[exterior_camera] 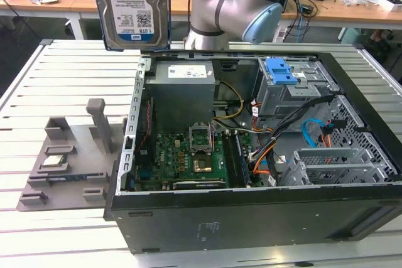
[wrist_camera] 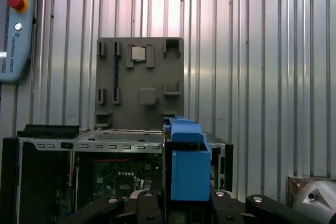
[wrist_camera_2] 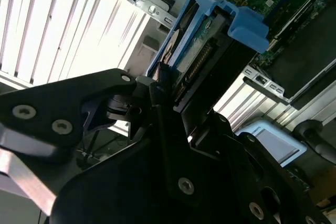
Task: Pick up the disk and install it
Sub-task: 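Pick up the disk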
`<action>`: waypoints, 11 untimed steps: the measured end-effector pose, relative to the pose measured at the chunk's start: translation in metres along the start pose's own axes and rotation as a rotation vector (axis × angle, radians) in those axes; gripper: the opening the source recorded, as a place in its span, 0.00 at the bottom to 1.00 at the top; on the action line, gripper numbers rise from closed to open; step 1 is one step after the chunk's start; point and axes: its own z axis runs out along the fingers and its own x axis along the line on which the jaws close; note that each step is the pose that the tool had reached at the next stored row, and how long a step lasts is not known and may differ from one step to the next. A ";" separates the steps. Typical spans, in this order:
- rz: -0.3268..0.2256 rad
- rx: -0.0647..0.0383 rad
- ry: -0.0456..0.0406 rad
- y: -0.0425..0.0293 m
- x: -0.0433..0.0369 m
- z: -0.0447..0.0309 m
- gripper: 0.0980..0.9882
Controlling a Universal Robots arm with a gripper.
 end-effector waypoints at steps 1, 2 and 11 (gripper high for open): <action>0.000 0.000 -0.0001 -0.0037 0.0001 -0.0002 0.29; 0.000 0.000 -0.0001 -0.0075 0.0001 -0.0004 0.29; 0.000 0.000 0.0000 -0.0356 0.0008 -0.0020 0.29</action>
